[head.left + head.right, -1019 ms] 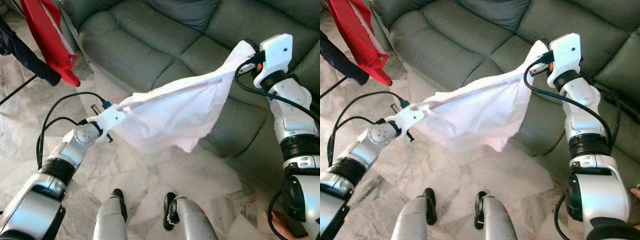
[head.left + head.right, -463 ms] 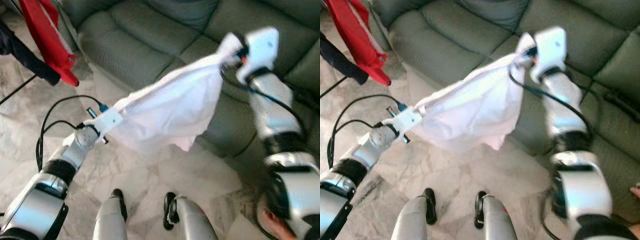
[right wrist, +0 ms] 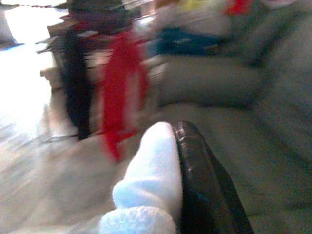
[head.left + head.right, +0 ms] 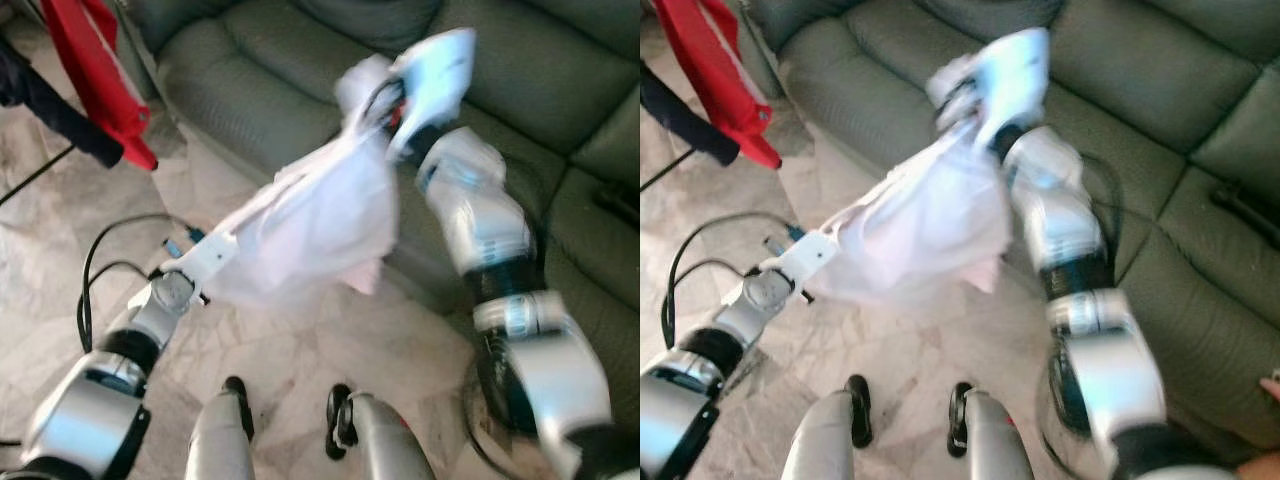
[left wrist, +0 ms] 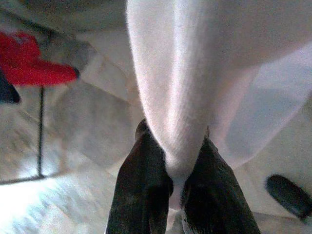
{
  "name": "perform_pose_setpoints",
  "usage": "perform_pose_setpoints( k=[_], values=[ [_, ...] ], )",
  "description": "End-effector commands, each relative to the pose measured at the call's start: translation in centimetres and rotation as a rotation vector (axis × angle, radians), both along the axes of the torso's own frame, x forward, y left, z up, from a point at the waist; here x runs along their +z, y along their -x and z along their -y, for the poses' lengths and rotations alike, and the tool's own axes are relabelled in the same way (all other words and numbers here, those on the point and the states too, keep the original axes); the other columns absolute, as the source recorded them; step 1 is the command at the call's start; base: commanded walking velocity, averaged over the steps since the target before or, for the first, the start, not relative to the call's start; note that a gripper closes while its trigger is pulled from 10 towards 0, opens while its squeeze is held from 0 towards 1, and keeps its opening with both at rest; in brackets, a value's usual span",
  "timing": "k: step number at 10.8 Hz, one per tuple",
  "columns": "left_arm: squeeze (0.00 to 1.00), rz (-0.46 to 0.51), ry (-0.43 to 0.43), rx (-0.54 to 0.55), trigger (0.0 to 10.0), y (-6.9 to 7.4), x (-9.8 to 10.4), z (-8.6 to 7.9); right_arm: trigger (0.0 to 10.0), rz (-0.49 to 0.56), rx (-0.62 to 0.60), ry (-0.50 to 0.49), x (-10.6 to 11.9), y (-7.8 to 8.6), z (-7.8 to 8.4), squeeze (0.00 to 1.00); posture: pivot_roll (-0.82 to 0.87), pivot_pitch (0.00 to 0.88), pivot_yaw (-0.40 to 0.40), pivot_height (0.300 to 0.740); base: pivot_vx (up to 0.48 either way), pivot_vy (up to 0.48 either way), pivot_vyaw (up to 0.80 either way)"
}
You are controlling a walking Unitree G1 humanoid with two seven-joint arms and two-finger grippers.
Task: Hang hanger
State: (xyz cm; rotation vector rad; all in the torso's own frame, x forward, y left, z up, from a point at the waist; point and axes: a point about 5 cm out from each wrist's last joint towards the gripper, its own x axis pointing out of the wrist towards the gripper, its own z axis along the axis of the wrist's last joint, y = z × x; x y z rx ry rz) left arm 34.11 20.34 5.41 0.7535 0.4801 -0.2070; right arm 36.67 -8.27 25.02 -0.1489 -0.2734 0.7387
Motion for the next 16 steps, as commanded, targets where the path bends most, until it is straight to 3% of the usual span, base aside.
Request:
perform_pose_setpoints(
  k=[1, 2, 4, 6, 8, 9, 11, 12, 13, 14, 16],
  values=[
    [0.00, -0.028, 0.054, 0.042, 0.0, 0.2, -0.4, -0.2, 0.0, 0.033, 0.095, 0.028, 0.6, 1.1, -0.4, 0.00, 0.01, 0.278, -0.072, 0.740, 0.000, 0.000, 0.00],
    [0.00, -0.030, 0.158, 0.091, 0.0, 0.0, -0.3, 0.2, 0.0, -0.018, 0.248, 0.070, -1.0, 3.4, -0.3, 0.00, 0.01, 0.279, -0.072, 0.740, 0.000, 0.000, 0.00],
    [0.00, -0.038, 0.366, 0.172, 0.0, -0.4, 0.0, 1.1, 0.0, -0.110, 0.389, 0.185, -3.9, 6.5, 1.1, 0.00, 0.00, 0.281, -0.068, 0.740, 0.000, 0.000, 0.00],
    [0.00, -0.029, 0.481, 0.182, 0.0, -1.1, 0.8, 2.1, 0.0, -0.247, 0.505, 0.332, -8.0, 9.2, 1.9, 0.00, 0.00, 0.281, -0.066, 0.740, 0.000, 0.000, 0.00],
    [0.00, -0.009, 0.611, 0.158, 0.0, -2.0, 2.3, 4.0, 0.0, -0.353, 0.584, 0.458, -12.9, 11.9, 1.3, 0.00, 0.02, 0.281, -0.061, 0.740, 0.000, 0.000, 0.00],
    [0.00, -0.012, 0.654, 0.151, 0.0, -2.2, 2.6, 4.7, 0.0, -0.387, 0.571, 0.485, -14.1, 12.2, 1.4, 0.00, 0.02, 0.279, -0.058, 0.740, 0.000, 0.000, 0.00],
    [0.00, -0.007, 0.713, 0.124, 0.0, -2.5, 3.4, 5.9, 0.2, -0.470, 0.550, 0.644, -17.9, 13.4, 3.6, 0.00, 0.03, 0.277, -0.056, 0.740, 0.000, 0.000, 0.00],
    [0.00, 0.003, 0.727, 0.113, 0.0, -2.6, 3.8, 6.0, 10.0, -0.426, 0.454, 0.686, -18.8, 12.7, 4.3, 0.40, 0.03, 0.277, -0.057, 0.740, 0.000, 0.000, 0.00],
    [0.00, 0.011, 0.718, 0.102, 0.0, -2.7, 4.0, 6.1, 10.0, -0.376, 0.323, 0.723, -19.1, 11.4, 5.2, 1.00, 0.03, 0.275, -0.057, 0.740, 0.000, 0.000, 0.00],
    [0.00, 0.033, 0.690, 0.091, 0.0, -2.7, 4.2, 5.9, 10.0, -0.289, 0.204, 0.758, -18.5, 10.0, 6.4, 1.00, 0.03, 0.275, -0.057, 0.740, 0.000, 0.000, 0.00],
    [0.00, 0.053, 0.694, 0.092, 0.0, -2.9, 4.9, 5.2, 10.0, -0.118, 0.102, 0.634, -15.8, 8.3, 7.1, 1.00, 0.02, 0.274, -0.055, 0.740, 0.000, 0.000, 0.00]
  ],
)
